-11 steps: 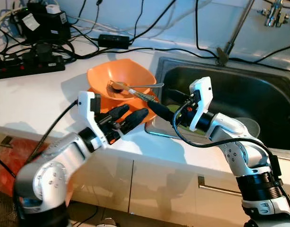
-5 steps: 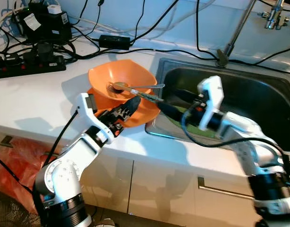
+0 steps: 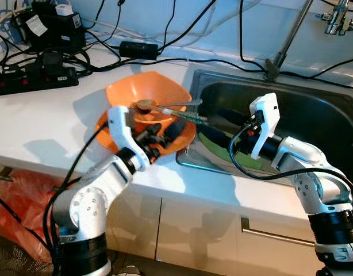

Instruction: Kitchen organization

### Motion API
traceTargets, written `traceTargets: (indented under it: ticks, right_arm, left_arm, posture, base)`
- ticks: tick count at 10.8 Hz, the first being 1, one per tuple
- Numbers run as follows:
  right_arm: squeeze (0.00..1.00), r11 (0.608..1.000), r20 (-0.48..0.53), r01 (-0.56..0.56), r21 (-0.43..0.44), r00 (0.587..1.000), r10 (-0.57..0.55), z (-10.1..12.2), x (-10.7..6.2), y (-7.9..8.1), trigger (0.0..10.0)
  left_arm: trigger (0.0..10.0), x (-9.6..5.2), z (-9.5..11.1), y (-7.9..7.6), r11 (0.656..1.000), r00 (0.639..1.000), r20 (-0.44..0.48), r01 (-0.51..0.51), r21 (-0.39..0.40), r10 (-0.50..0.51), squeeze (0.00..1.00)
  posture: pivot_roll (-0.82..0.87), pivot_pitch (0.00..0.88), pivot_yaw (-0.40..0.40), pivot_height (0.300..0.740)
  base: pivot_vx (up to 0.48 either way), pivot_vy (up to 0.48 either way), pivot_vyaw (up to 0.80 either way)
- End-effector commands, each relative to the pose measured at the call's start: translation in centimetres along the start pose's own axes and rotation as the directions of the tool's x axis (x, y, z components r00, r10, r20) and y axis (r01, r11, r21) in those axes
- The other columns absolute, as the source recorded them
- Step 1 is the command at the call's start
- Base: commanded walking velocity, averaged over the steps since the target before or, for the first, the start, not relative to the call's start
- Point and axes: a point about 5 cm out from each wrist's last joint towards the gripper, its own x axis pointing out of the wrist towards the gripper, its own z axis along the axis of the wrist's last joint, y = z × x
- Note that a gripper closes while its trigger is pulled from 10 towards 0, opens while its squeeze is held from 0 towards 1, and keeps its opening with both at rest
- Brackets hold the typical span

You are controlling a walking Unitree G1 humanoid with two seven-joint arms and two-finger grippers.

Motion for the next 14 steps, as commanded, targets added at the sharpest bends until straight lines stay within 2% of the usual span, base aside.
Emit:
traceTargets:
  ticks: [1,5,12,13,14]
  right_arm:
    - [0.00,1.000,-0.002,0.008,-0.014,1.000,-0.008,0.12,-0.53,-0.24,10.0]
    - [0.00,1.000,0.002,-0.010,-0.016,1.000,0.010,0.32,-0.89,-0.20,10.0]
    - [0.00,1.000,0.006,-0.009,-0.018,1.000,0.009,0.47,-0.62,-0.24,10.0]
    - [0.00,1.000,0.008,-0.005,-0.018,1.000,0.006,0.48,-0.57,-0.27,10.0]
    - [0.00,1.000,0.023,0.021,-0.008,1.000,-0.021,0.48,-0.43,-0.36,10.0]
  left_arm:
    - [10.0,-0.15,-0.38,-0.38,1.000,0.999,-0.019,0.025,0.009,-0.025,0.00]
    - [10.0,-0.87,-0.87,-0.50,0.997,0.997,-0.029,0.069,0.047,-0.068,0.00]
    - [10.0,-0.97,-0.94,-0.31,0.996,0.998,-0.026,0.065,0.058,-0.063,0.00]
    - [10.0,-0.98,-0.82,-0.10,0.998,0.999,-0.010,0.034,0.060,-0.033,0.00]
    - [10.0,-0.98,-0.44,0.37,0.989,0.999,0.030,-0.042,0.141,0.038,0.00]
  posture:
    - [0.12,0.031,-0.053,0.740]
    - [0.12,0.033,-0.055,0.740]
    - [0.12,0.037,-0.057,0.740]
    - [0.12,0.037,-0.057,0.740]
    - [0.12,0.037,-0.057,0.740]
  base:
    - [0.000,0.000,0.00]
    - [0.000,0.000,0.00]
    - [0.000,-0.354,0.00]
    - [0.000,0.000,0.00]
    - [0.000,0.000,0.00]
